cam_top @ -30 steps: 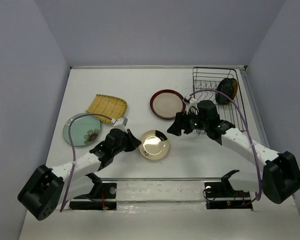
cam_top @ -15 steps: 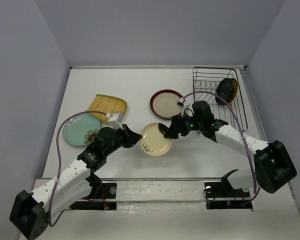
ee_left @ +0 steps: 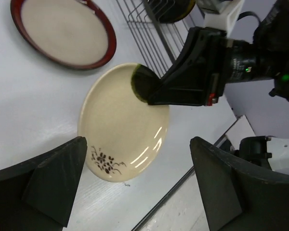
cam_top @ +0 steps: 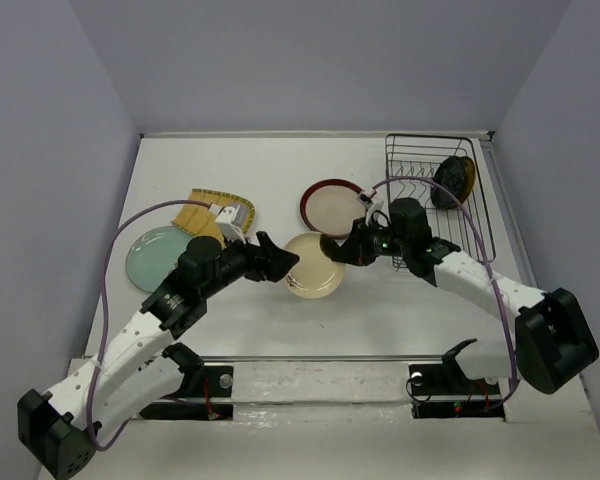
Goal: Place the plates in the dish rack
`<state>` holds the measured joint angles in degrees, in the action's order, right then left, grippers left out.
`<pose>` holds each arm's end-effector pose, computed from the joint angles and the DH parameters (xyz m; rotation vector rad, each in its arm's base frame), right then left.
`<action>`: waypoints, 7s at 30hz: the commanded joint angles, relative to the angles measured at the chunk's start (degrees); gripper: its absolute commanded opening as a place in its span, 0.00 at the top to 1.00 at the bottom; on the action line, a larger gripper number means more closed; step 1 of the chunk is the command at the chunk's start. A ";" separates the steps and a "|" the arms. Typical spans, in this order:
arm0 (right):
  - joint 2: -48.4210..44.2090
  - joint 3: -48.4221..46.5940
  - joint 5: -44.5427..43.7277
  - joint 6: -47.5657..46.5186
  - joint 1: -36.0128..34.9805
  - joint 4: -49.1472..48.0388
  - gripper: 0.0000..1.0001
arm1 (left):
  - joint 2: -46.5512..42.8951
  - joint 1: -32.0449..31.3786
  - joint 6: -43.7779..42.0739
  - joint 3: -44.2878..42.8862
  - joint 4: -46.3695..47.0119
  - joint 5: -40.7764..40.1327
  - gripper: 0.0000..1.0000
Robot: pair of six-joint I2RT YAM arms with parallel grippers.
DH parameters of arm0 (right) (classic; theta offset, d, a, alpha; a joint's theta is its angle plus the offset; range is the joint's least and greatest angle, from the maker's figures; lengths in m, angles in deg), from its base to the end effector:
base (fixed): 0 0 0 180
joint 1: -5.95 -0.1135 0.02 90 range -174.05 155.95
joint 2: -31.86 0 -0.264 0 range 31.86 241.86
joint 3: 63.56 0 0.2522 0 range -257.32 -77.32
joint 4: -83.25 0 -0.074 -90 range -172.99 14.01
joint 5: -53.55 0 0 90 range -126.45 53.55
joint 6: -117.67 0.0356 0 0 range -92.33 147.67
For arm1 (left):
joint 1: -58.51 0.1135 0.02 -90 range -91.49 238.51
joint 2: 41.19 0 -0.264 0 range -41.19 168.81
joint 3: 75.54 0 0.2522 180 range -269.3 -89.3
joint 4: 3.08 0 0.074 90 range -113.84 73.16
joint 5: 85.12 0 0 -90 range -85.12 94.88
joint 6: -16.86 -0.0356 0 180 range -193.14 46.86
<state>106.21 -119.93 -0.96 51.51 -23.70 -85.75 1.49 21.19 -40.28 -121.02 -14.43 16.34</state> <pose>0.2320 0.1559 0.2400 -0.5171 2.1400 1.1920 0.1432 -0.1181 0.2886 0.2296 1.8259 -1.0579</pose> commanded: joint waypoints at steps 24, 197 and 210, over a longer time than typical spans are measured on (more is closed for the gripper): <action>10.63 -38.68 -80.93 -22.95 20.86 17.44 0.93 | -8.40 0.14 -19.06 -7.12 -7.78 -7.33 0.01; -4.31 -39.38 -62.53 -14.33 14.36 20.25 0.93 | -9.01 4.45 -17.30 -8.27 -7.95 -7.94 0.01; 15.47 -57.76 -75.13 -34.03 18.57 20.34 0.93 | -11.12 4.98 -18.27 -7.83 -7.34 -4.34 0.01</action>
<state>121.64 -171.89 -72.11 22.96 -7.50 -58.60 -8.15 26.37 -56.74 -129.15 -22.73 11.10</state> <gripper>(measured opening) 0.289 0.990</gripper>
